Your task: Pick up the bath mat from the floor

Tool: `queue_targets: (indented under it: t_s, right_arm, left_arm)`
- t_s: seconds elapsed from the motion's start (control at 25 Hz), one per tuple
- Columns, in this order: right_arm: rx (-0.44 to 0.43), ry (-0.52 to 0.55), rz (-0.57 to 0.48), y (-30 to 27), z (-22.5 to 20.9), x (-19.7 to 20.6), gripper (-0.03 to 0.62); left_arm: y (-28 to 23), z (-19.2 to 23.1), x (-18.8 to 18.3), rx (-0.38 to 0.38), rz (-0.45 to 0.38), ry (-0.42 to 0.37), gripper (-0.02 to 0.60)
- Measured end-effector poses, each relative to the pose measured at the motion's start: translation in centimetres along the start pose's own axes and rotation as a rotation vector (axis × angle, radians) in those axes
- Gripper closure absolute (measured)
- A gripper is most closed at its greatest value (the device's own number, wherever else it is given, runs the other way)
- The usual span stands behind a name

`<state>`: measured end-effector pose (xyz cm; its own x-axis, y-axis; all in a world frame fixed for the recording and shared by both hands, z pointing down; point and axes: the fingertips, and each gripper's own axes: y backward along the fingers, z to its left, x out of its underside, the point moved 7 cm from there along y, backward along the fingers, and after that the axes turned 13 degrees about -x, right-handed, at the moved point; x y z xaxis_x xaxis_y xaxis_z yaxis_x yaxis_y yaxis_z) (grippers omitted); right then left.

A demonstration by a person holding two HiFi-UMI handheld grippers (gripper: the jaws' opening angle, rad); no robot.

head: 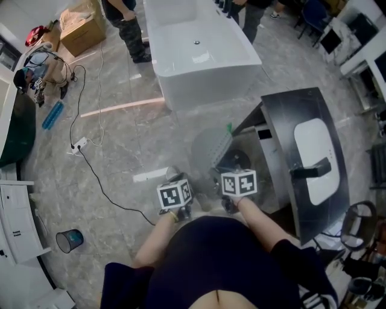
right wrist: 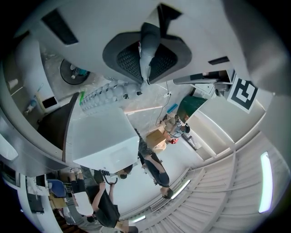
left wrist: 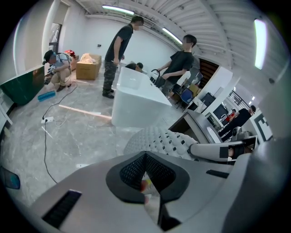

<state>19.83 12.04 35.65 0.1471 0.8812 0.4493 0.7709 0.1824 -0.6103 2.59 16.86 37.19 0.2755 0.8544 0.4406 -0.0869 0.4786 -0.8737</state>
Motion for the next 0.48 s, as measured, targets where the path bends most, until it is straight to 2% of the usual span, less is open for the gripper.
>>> queue_targets:
  t_s: [0.48]
  right_arm:
    - [-0.017, 0.007, 0.000, 1.8, 0.7, 2.0, 0.543]
  left_arm:
    - [1.2, 0.1, 1.6, -0.008, -0.015, 0.044, 0.588]
